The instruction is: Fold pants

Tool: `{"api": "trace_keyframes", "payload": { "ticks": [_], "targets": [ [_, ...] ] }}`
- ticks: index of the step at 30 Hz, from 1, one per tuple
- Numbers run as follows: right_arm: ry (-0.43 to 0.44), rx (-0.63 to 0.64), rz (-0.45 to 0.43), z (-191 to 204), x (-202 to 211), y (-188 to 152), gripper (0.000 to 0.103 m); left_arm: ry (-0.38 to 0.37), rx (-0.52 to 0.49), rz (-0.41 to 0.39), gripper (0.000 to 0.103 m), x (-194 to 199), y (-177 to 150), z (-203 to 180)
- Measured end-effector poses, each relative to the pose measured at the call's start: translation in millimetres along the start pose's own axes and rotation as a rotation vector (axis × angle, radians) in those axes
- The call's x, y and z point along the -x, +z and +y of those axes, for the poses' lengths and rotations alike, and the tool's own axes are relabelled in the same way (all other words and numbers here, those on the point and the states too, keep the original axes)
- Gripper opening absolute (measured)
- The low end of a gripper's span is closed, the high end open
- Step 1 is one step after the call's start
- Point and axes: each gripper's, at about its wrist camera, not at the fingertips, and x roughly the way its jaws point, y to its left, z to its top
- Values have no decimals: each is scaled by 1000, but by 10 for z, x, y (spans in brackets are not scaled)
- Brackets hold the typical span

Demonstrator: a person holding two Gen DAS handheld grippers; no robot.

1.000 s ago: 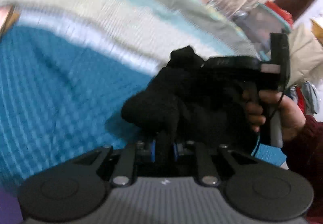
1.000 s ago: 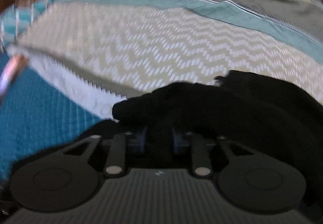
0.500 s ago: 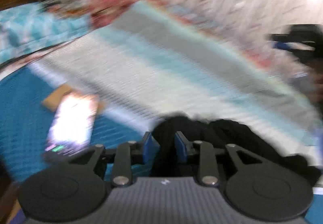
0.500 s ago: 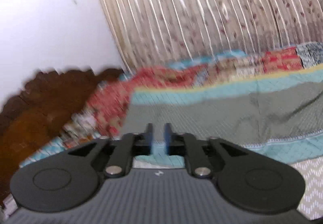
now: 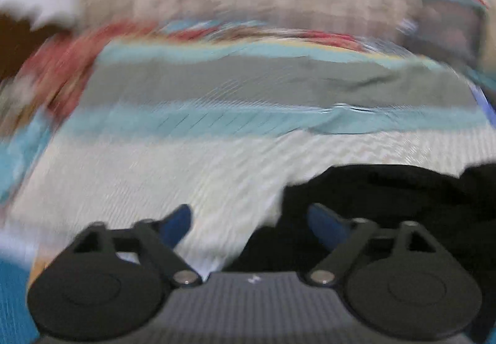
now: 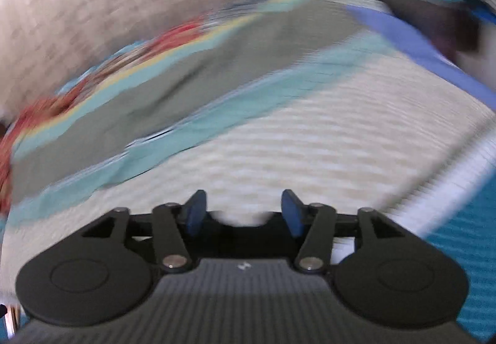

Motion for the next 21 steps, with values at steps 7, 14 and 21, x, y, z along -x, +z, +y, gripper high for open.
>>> {"api": "trace_keyframes", "payload": {
  "ticks": [7,14,21],
  "targets": [
    [13,-3,29,-334,102,-23,74,2,-268,117,102,-1277,308,-772],
    [185,404,82,565,-148,-297,89,-4,-230,234,8,-1585,188,-992],
    [212,281,108,336,-487,-156,14,28,-20,93,7,-875,401,-432]
  ]
}}
